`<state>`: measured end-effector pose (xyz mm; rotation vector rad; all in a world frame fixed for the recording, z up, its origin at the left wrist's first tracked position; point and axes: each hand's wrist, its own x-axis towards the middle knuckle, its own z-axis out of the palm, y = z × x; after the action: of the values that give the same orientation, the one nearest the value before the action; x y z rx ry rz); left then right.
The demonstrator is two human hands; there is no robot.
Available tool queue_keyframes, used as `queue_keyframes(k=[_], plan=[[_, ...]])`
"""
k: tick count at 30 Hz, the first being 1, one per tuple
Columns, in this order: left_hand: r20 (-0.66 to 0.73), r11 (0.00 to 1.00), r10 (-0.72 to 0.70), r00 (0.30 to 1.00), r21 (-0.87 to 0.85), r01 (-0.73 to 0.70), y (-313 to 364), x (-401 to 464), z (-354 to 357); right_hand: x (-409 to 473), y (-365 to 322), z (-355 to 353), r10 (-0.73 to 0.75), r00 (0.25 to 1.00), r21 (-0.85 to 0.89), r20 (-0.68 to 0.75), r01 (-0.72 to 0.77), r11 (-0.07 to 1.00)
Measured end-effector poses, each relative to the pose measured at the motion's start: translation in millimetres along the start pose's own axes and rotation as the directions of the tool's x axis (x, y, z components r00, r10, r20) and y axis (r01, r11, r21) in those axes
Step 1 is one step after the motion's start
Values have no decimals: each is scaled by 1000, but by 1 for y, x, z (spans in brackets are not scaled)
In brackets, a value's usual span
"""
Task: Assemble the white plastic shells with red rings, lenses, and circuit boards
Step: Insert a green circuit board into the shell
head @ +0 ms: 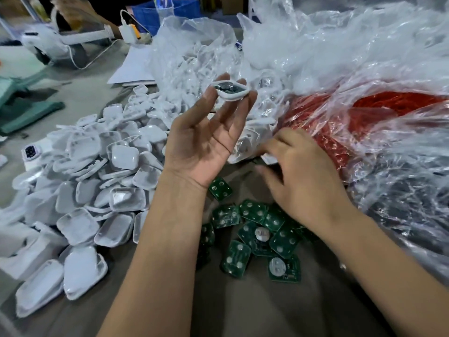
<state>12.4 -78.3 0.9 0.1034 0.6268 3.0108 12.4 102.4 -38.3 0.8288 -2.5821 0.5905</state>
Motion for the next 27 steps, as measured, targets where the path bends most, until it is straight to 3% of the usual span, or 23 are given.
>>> queue_keyframes(k=[3, 7, 12, 14, 16, 18, 20, 23, 27], plan=[[11, 1000, -13, 1000, -20, 13, -4, 1, -1, 1, 9, -1, 116, 993, -87, 35, -112, 990], [15, 997, -38, 999, -66, 39, -9, 2, 0, 3, 10, -2, 143, 990, -27, 14, -143, 989], [1, 998, -49, 999, -47, 49, -14, 2, 0, 2, 8, -10, 75, 989, -69, 125, -66, 995], [5, 998, -51, 999, -36, 51, -14, 2, -1, -4, 10, -14, 28, 977, 21, 212, -34, 999], [19, 998, -52, 998, -25, 52, -15, 3, -1, -8, 11, -21, 4, 967, 252, 256, -71, 965], [29, 998, -52, 998, -18, 52, -15, 3, -1, -9, 16, -28, 19, 984, 396, 177, -89, 914], [34, 998, -54, 998, -15, 55, -16, 3, -1, -5, 25, -34, 3, 997, 291, 78, -26, 956], [51, 997, -63, 997, -36, 64, -16, 3, -2, -2, 37, -41, -75, 976, 26, 204, 72, 997], [58, 997, -65, 996, -30, 67, -17, 3, -2, -3, 37, -38, -179, 897, 118, 403, 142, 983]])
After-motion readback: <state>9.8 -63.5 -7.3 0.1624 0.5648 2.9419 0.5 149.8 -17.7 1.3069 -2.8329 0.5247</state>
